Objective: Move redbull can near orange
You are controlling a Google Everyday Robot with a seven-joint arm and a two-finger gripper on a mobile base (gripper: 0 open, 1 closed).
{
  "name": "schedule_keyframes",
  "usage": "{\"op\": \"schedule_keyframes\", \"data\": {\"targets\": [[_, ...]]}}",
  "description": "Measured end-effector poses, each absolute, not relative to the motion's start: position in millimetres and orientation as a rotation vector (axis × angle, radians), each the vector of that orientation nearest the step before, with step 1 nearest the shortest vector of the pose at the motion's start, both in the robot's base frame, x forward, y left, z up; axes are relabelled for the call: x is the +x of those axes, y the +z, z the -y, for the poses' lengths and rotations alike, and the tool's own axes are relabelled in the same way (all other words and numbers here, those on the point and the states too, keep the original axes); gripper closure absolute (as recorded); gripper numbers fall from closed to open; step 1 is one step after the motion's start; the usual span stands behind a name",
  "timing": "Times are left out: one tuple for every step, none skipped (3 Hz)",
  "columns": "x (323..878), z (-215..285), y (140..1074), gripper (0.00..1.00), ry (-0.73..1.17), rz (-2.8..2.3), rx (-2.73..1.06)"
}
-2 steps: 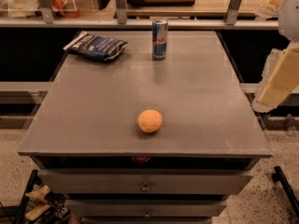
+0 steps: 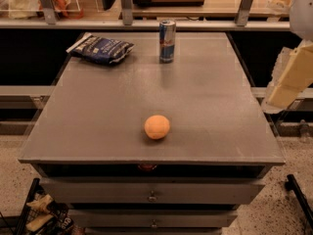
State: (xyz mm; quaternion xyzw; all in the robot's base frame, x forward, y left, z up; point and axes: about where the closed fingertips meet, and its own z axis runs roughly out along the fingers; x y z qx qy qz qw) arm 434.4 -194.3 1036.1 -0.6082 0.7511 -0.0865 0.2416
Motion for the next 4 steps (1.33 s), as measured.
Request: {"op": "schedule_keyframes", "data": {"targets": [[467,191,1026,0.0,-0.189,-2.007,-1.668],[525,189,996,0.0,-0.101,-1.991,-1.644],[525,189,996,0.0,-0.101,-1.991,-1.644],[538,185,994,0.0,-0.053,-1.975,-1.618]]}}
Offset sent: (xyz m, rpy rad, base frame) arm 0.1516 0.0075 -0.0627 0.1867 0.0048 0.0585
